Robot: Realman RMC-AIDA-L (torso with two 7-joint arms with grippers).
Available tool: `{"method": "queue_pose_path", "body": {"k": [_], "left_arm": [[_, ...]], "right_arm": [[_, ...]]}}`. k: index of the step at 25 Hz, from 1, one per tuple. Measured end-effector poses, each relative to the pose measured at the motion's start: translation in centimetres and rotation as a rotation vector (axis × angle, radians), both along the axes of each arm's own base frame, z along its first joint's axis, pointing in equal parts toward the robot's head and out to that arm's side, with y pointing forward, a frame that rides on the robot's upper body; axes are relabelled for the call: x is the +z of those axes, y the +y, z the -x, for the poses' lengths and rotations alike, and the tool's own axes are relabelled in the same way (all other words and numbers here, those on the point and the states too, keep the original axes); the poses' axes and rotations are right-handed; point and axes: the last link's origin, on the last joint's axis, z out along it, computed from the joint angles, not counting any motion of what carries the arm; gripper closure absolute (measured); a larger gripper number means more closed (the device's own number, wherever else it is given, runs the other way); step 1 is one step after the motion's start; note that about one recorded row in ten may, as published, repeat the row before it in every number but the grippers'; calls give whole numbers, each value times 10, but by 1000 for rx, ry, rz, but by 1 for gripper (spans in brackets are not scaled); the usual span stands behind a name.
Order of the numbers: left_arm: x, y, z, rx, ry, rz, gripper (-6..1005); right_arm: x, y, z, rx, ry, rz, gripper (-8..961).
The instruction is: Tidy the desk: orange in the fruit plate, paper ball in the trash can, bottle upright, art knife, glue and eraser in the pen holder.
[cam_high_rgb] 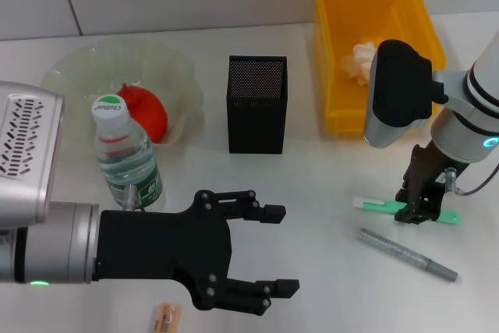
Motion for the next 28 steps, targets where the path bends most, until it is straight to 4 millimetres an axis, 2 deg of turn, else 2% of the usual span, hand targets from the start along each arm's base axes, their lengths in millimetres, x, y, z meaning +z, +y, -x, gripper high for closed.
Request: {"method": "queue_pose_path", "body": {"k": [17,28], "left_arm": [[0,-1,0,-2,-1,4,186],[0,-1,0,0,-1,5,186]], "right_arm": [[-3,-1,-3,-26,-10,-3,753],[4,1,9,0,9,-31,777]]}}
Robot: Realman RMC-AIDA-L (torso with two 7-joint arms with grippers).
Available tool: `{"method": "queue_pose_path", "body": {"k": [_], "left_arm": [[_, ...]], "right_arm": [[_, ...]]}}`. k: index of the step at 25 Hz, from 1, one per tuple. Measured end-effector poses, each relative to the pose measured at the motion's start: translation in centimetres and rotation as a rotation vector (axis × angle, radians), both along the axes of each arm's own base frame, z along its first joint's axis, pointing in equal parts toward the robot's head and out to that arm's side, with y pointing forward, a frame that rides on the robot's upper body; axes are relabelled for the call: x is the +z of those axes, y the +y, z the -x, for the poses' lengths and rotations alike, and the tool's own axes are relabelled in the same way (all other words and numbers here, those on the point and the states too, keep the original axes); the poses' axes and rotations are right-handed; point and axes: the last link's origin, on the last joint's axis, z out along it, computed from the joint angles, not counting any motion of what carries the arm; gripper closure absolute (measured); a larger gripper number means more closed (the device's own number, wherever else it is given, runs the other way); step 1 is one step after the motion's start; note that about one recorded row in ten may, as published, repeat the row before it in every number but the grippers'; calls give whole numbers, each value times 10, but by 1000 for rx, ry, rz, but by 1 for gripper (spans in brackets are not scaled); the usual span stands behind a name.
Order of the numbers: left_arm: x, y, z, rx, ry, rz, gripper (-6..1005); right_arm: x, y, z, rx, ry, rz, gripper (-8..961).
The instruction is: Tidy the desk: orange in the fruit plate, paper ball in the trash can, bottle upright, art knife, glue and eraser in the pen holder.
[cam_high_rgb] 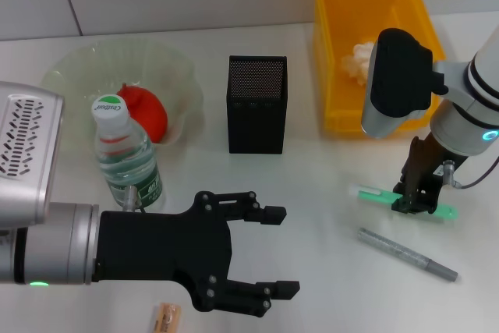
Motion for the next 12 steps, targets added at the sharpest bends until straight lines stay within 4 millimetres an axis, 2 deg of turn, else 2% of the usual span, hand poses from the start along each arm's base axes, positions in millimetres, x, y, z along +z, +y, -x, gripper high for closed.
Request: {"method": "queue_pose_path", "body": {"k": [5,12], "left_arm": [[0,0,0,-1,0,-1,186],[0,0,0,-2,-2,-1,186]], "right_arm": [[4,1,5,19,14,-19,776],[20,0,20,78,86,-101,776]]}}
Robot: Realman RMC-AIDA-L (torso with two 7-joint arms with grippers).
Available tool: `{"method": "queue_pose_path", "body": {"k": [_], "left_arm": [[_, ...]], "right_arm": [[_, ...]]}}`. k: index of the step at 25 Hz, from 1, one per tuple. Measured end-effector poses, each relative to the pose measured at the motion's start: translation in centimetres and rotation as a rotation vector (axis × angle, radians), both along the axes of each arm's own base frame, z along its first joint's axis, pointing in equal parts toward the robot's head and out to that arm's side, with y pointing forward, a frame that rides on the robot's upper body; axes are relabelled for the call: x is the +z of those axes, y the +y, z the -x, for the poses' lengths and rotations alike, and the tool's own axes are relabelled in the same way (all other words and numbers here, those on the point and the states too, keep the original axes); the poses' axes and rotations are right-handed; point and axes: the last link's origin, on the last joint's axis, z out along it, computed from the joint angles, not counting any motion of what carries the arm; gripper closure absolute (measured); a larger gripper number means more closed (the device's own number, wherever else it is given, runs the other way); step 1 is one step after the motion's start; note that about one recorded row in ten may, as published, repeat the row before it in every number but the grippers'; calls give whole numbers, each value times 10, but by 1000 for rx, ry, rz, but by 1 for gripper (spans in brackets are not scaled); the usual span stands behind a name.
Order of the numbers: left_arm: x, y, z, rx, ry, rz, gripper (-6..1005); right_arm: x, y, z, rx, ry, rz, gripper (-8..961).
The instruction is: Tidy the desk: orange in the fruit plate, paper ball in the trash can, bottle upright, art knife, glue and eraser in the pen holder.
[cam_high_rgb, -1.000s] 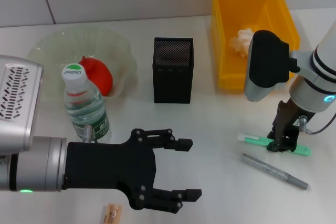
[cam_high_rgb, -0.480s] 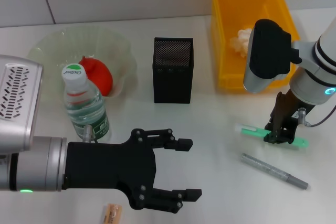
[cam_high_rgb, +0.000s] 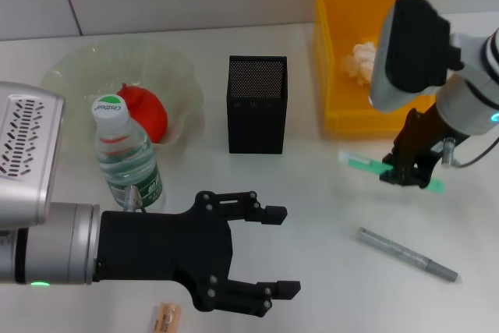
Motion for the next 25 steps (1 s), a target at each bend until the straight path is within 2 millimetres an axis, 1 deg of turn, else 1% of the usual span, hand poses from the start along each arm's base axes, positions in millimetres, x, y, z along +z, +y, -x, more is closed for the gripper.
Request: {"method": "queue_pose_path", "body": {"k": [1,2,4,10,17,24,25], "left_arm": [[0,0,0,0,0,0,185],[0,0,0,0,0,-1,185],[0,0,0,1,0,-2,185],[0,1,0,2,1,-4,185],[-1,1,0,3,1,-4,185],[-1,1,0,4,-1,-4,185],[-2,2,0,10,-13,-1,185]], "right_arm": [[8,0,5,24,20,-38,776],[8,0,5,24,20,-38,776],[14,0,9,40,37,-66,776],[30,0,19,86,134,-152,777],[41,2,29,158,248,-255,775],[53,4,37,234,405,-350,772],[55,5,38,262,448,-375,771]]}}
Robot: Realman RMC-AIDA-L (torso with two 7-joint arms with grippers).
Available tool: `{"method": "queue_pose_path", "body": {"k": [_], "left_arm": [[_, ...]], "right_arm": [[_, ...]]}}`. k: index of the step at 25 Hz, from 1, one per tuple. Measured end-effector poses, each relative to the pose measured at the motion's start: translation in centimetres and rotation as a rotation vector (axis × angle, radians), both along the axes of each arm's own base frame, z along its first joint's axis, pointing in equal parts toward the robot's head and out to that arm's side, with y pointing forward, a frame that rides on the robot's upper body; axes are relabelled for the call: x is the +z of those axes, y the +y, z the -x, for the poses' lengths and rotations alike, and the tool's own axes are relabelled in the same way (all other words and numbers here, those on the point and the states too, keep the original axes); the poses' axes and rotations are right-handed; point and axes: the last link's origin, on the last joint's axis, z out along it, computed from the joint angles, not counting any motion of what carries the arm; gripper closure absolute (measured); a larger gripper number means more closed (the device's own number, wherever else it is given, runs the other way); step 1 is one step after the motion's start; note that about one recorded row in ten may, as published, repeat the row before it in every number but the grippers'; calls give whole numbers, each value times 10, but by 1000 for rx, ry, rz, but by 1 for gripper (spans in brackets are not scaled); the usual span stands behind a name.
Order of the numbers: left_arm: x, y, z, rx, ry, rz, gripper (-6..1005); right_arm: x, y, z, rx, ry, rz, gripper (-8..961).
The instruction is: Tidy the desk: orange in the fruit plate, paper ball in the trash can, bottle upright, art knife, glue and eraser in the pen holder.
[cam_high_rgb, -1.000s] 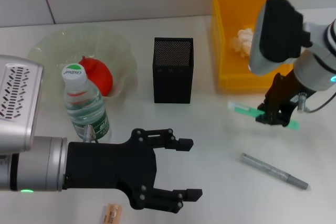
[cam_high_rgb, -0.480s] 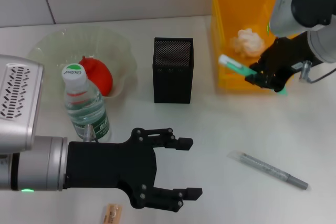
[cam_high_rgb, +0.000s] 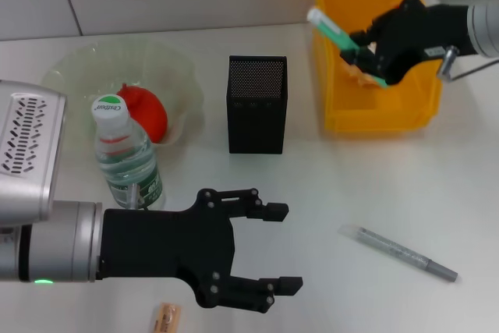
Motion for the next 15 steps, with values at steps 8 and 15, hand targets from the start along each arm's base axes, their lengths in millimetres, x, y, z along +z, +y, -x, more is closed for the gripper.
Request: {"method": "queue_pose_path", "body": {"k": [8,15], "left_arm": [[-1,1,0,-3,-10,-2,185],[-1,3,0,-3,-20,-5,185]], "right_arm": [[-1,5,2,87,157,-55,768],[-8,9,-6,135,306,-60,765]]}}
